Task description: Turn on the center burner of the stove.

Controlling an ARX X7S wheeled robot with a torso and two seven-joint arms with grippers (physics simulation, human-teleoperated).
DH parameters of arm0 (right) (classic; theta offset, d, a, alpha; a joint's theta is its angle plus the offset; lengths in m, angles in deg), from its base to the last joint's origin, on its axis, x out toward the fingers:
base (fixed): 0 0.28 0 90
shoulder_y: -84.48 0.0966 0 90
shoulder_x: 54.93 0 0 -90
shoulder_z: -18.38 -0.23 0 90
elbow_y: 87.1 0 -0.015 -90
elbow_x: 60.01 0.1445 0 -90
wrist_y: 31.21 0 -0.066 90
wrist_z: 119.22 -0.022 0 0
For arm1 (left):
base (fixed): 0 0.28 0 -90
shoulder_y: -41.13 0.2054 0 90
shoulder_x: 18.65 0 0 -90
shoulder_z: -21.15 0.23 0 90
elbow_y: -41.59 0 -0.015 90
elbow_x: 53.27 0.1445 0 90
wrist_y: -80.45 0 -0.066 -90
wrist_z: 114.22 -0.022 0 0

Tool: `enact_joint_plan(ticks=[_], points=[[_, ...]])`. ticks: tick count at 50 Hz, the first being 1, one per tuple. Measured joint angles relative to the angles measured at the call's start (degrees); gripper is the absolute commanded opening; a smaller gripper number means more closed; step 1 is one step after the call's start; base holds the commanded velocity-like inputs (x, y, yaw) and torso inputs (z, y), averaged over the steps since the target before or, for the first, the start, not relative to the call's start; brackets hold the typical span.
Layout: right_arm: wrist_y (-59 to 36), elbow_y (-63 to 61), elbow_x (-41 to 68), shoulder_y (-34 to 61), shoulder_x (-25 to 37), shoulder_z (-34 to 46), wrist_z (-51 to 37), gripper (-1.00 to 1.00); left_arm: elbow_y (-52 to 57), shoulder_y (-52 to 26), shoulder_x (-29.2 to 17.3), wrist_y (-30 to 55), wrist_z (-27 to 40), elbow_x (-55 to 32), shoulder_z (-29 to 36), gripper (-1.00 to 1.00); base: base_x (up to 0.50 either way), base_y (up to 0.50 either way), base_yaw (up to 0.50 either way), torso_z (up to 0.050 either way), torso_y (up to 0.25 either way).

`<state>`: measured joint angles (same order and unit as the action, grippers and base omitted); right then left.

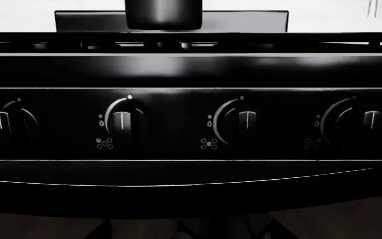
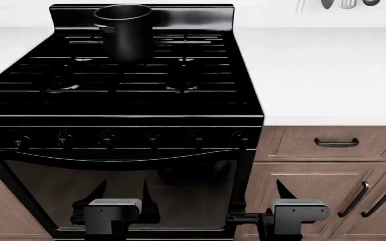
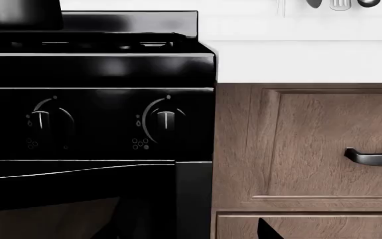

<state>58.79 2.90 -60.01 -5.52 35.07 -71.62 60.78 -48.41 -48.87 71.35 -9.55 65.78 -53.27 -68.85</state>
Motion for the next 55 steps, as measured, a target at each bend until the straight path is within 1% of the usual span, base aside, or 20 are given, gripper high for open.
enact_joint_plan(ticks=[5, 20, 43, 55], points=[[-0.02, -0.03, 0.21, 0.01, 0.46, 0.56, -0.81, 1.0, -0.13, -0.05, -0.45, -0.32, 0.65, -0.37, 0.53, 1.0, 0.0, 0.01, 0.0, 0.0, 0.0], [-3.21, 0.05, -1.24, 0.86, 2.51, 3.54, -4.63, 1.0, -0.89, -0.3, -2.27, -1.22, 3.14, -1.68, 2.92, 1.0, 0.0, 0.5, 0.0, 0.0, 0.0], [-4.04, 0.01, -0.07, 1.17, 4.27, 5.97, -6.97, 1.0, -1.04, -0.34, -4.42, -1.66, 5.38, -3.4, 5.48, 1.0, 0.0, 0.5, 0.0, 0.0, 0.0], [-1.61, 0.58, 2.68, 0.95, 4.77, 6.54, -6.51, 1.0, -1.36, -0.39, -5.32, -2.12, 6.27, -3.96, 6.57, 1.0, 0.0, 0.0, 0.0, 0.0, 0.0]])
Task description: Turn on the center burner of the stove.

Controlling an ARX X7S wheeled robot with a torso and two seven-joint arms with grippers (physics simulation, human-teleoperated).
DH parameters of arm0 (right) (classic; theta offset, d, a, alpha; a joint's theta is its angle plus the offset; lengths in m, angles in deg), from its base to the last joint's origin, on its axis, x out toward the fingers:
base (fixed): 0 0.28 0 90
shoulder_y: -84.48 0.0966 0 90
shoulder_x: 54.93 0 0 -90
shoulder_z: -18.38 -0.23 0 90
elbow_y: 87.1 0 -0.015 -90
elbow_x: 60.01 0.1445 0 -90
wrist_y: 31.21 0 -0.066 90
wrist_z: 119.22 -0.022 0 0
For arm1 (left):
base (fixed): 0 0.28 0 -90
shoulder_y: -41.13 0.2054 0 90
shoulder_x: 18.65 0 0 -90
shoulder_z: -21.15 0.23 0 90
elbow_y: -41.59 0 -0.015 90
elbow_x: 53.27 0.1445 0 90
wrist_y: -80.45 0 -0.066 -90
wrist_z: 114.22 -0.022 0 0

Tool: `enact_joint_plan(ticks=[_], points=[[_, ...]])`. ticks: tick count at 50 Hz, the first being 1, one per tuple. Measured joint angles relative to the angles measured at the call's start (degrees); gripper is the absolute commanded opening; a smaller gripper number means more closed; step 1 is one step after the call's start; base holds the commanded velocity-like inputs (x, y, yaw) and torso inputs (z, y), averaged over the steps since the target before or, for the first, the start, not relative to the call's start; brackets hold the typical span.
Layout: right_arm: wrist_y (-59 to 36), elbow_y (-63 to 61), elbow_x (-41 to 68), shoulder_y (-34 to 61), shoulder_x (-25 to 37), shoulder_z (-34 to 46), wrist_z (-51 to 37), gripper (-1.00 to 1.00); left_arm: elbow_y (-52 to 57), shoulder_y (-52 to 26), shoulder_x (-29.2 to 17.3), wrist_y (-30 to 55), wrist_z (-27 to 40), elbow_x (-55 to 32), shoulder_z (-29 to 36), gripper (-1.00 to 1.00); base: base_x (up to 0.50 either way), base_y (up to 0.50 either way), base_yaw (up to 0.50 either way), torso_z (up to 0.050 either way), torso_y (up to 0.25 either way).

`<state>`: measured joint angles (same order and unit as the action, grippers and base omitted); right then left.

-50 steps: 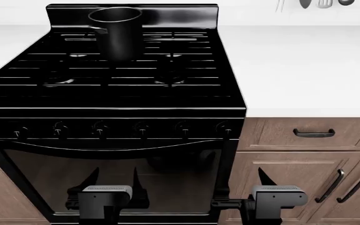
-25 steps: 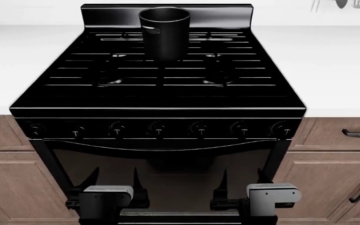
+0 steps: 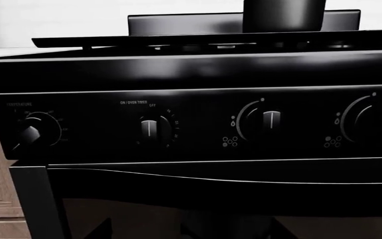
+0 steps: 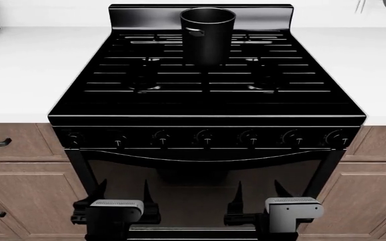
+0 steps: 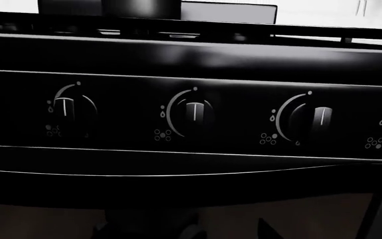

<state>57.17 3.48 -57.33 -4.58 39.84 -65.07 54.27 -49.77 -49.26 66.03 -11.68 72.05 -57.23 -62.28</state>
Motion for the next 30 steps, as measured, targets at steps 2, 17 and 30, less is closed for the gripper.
enact_joint_plan(ticks=[2, 17, 30], points=[[0.25, 0.12, 0.27, 0.01, 0.13, 0.13, -0.02, 1.0, -0.07, -0.03, -0.11, -0.06, 0.15, -0.09, 0.18, 1.0, 0.0, 0.0, 0.0, 0.0, 0.0], [0.31, -0.02, 1.02, 0.03, 1.34, 1.79, -0.3, 1.0, -0.28, -0.08, -0.94, -0.49, 1.11, -0.79, 1.34, 1.0, 0.44, 0.0, 0.0, 0.0, 0.0], [0.09, -0.94, 2.41, 0.18, 1.95, 2.26, -0.87, 1.0, -0.58, -0.17, -1.53, -0.79, 1.8, -1.2, 2.28, 1.0, 0.0, 0.0, 0.0, 0.0, 0.0]])
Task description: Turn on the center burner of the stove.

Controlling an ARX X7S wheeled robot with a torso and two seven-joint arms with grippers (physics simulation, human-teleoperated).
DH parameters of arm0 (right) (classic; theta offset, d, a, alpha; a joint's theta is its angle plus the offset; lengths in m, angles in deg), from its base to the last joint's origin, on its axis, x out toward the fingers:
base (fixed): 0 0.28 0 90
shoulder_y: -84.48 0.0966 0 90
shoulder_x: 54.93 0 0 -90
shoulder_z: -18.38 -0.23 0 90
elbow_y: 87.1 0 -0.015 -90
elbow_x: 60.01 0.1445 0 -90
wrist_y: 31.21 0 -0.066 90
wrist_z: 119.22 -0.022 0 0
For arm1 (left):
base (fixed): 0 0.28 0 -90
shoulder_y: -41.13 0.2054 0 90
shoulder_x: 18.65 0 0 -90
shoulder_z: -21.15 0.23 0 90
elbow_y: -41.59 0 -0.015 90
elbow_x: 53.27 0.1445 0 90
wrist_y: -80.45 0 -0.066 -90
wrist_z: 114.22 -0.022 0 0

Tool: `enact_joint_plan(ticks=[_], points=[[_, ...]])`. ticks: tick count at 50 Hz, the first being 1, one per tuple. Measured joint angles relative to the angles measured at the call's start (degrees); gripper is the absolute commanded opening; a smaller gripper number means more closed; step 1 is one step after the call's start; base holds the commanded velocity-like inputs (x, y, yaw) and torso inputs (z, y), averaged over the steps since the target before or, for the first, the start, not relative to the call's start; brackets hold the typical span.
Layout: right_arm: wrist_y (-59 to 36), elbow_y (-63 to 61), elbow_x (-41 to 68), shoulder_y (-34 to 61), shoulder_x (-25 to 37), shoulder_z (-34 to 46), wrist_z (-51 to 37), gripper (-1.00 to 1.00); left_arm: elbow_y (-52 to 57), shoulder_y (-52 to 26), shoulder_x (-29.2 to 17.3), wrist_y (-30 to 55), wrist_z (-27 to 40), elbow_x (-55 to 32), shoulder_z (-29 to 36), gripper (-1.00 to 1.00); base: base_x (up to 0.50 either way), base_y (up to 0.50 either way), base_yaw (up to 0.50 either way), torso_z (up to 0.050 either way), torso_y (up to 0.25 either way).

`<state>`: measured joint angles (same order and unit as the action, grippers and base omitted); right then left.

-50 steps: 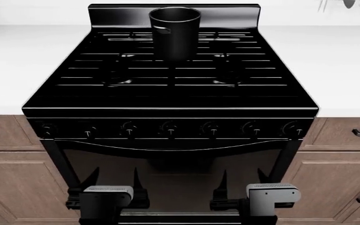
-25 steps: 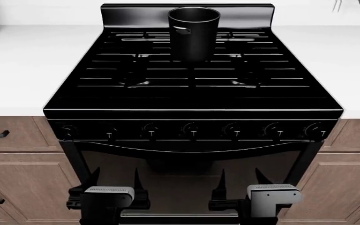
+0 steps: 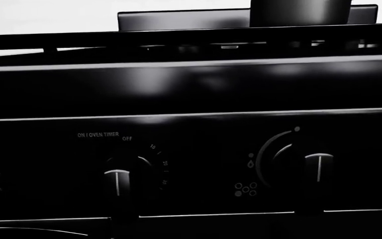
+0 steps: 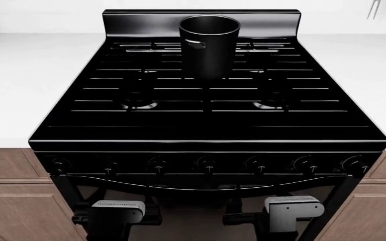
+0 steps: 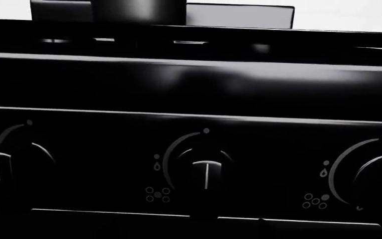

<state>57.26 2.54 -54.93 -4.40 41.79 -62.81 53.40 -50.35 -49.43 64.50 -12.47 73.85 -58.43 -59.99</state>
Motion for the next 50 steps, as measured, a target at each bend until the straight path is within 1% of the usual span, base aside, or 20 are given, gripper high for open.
enact_joint_plan(ticks=[13, 23, 50], points=[[-5.39, -3.98, 1.61, 0.57, 1.79, -0.67, -1.0, 1.0, -0.54, 0.09, -0.4, 0.12, 0.59, -0.14, 1.14, 1.0, 0.0, 0.0, 0.0, 0.0, 0.0], [-7.97, -4.82, 2.07, 2.1, 2.77, -0.36, -1.11, 1.0, -0.87, -0.08, -0.72, 0.16, 1.07, -0.37, 1.76, 1.0, 0.0, 0.0, 0.0, 0.0, 0.0], [-9.62, 1.02, 2.0, 8.76, 3.37, 1.47, -0.15, 1.0, -1.25, -0.32, -1.6, -0.1, 2.22, -1.06, 3.08, 1.0, 0.0, 0.0, 0.0, 0.0, 0.0]])
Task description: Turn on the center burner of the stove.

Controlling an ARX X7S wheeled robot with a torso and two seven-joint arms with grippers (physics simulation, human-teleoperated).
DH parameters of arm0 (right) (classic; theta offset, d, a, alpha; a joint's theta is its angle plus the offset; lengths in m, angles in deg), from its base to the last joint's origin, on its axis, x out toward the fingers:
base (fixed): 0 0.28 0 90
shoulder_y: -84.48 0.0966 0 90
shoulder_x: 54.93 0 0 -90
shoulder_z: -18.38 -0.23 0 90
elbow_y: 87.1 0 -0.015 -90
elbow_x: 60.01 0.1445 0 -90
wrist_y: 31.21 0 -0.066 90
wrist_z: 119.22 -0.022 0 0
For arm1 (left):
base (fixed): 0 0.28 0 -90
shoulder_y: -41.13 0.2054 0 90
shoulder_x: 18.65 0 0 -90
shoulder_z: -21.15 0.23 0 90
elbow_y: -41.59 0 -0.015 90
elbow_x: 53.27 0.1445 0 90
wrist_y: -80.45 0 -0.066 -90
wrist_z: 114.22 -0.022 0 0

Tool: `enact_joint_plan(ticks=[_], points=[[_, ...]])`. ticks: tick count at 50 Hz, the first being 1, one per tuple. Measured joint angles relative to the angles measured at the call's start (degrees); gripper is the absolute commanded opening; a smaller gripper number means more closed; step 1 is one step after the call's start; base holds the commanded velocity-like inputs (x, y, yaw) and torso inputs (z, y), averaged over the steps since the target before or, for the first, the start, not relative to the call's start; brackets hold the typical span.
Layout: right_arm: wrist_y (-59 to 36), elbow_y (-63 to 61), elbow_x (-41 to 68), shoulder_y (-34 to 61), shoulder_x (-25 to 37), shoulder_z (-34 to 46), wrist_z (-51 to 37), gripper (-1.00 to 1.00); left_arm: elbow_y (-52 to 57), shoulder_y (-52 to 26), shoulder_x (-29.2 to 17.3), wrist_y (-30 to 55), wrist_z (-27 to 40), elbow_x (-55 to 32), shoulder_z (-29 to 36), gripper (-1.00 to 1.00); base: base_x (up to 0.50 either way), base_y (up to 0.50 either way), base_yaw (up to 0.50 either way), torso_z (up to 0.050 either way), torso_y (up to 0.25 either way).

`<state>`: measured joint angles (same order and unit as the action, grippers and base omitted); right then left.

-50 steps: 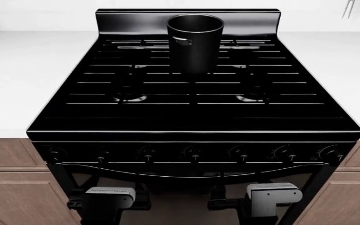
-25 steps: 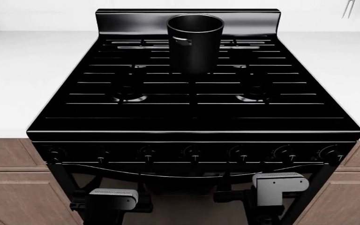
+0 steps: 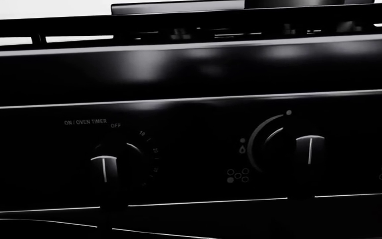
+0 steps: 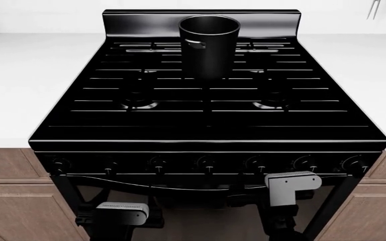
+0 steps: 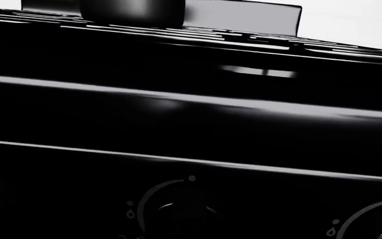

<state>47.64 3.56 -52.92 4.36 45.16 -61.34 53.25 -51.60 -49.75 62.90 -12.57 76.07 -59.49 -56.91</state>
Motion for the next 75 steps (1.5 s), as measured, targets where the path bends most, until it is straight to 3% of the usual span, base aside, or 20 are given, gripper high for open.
enact_joint_plan(ticks=[3, 4, 24, 75], points=[[0.04, 0.26, -0.58, 0.11, -0.04, -0.05, 0.13, 1.0, 0.0, -0.02, -0.08, 0.02, 0.13, -0.07, 0.14, 1.0, 0.0, 0.0, 0.0, 0.0, 0.0], [0.06, 0.34, -0.73, 0.14, -0.05, -0.05, 0.16, -1.0, -0.02, -0.03, -0.11, 0.01, 0.17, -0.09, 0.18, 1.0, 0.0, 0.0, 0.0, 0.0, 0.0], [-2.38, -0.16, -2.51, 0.74, 1.01, 1.21, -1.37, -1.0, -0.26, -0.08, -0.72, -0.22, 0.69, -0.45, 1.18, 1.0, 0.01, 0.0, 0.0, 0.0, 0.0], [-23.14, -9.37, -14.08, 4.4, 7.66, 10.88, -0.77, -1.0, 0.02, -0.24, -2.02, 0.35, 2.03, -1.76, 3.13, 1.0, 0.01, 0.0, 0.0, -0.001, 0.0]])
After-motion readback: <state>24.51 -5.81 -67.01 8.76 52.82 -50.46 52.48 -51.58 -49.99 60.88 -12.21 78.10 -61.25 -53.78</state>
